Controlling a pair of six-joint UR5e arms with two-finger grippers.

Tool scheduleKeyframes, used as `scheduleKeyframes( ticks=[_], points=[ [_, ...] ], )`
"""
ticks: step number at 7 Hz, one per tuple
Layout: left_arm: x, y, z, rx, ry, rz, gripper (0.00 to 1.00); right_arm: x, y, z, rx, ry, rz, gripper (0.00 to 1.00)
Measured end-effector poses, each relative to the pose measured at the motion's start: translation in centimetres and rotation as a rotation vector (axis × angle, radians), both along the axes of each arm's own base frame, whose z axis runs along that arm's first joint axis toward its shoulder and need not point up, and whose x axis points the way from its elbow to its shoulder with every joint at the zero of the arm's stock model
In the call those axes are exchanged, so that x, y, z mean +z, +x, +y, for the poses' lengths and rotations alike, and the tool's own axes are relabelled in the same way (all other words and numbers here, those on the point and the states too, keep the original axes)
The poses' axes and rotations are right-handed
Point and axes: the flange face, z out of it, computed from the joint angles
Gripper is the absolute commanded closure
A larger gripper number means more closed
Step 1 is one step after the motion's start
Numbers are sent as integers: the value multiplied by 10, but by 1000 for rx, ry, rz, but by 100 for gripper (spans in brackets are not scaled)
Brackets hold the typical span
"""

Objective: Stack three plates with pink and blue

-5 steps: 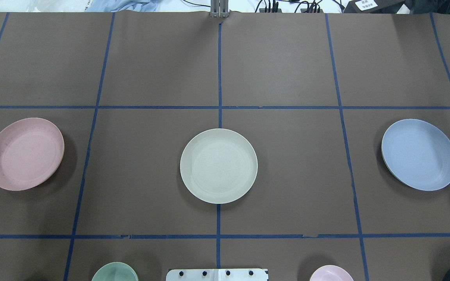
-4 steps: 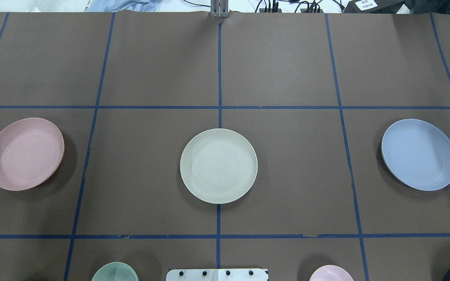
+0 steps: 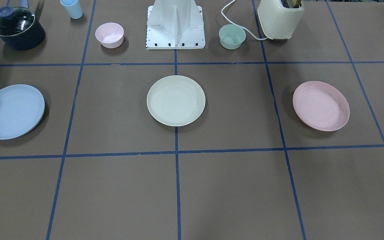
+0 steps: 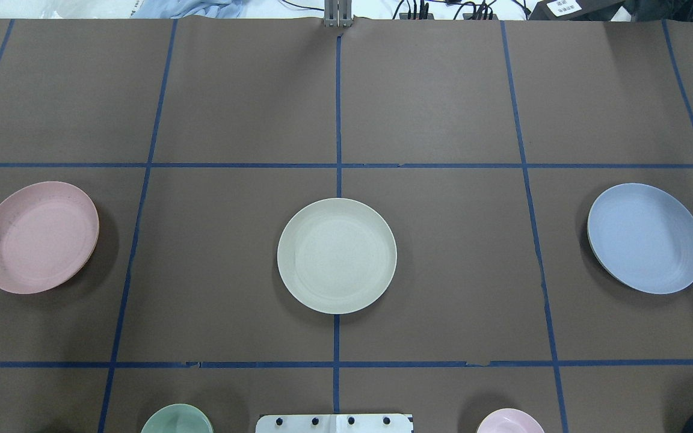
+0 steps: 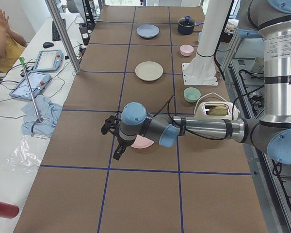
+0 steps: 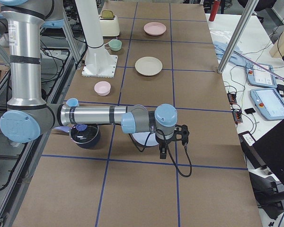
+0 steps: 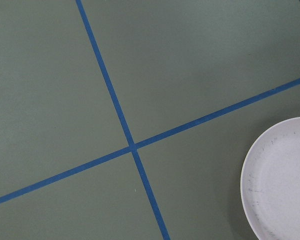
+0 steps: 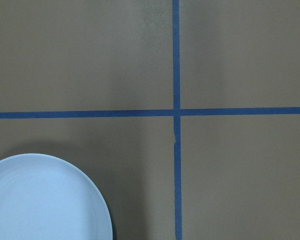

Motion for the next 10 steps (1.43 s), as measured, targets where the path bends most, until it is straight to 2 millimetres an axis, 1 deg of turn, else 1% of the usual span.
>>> scheduleKeyframes(
  ticks=[1, 4, 5, 6, 7, 8, 9, 10],
  points=[
    [-2, 0, 2, -1, 3, 0, 0, 2, 0, 1, 0, -3, -1, 0],
    [3, 4, 5, 10, -6, 3, 0, 5, -3, 2, -3, -13, -5, 0],
    [6, 11, 5, 28, -11, 6, 0, 5, -6, 2, -6, -16, -14, 0],
    [13, 23, 4, 54, -28, 9, 0, 4, -8, 2, -10, -21, -35, 0],
    [25, 41, 3, 83, -57, 12, 0, 3, -12, 3, -15, -25, -64, 0],
    [35, 69, 2, 109, -88, 21, 1, 2, -17, 3, -25, -26, -83, 0],
    [51, 100, 0, 125, -116, 35, 2, 1, -25, 3, -43, -26, -89, 0],
    [67, 125, -2, 121, -139, 54, 2, 0, -33, 2, -61, -15, -91, 0]
  ],
)
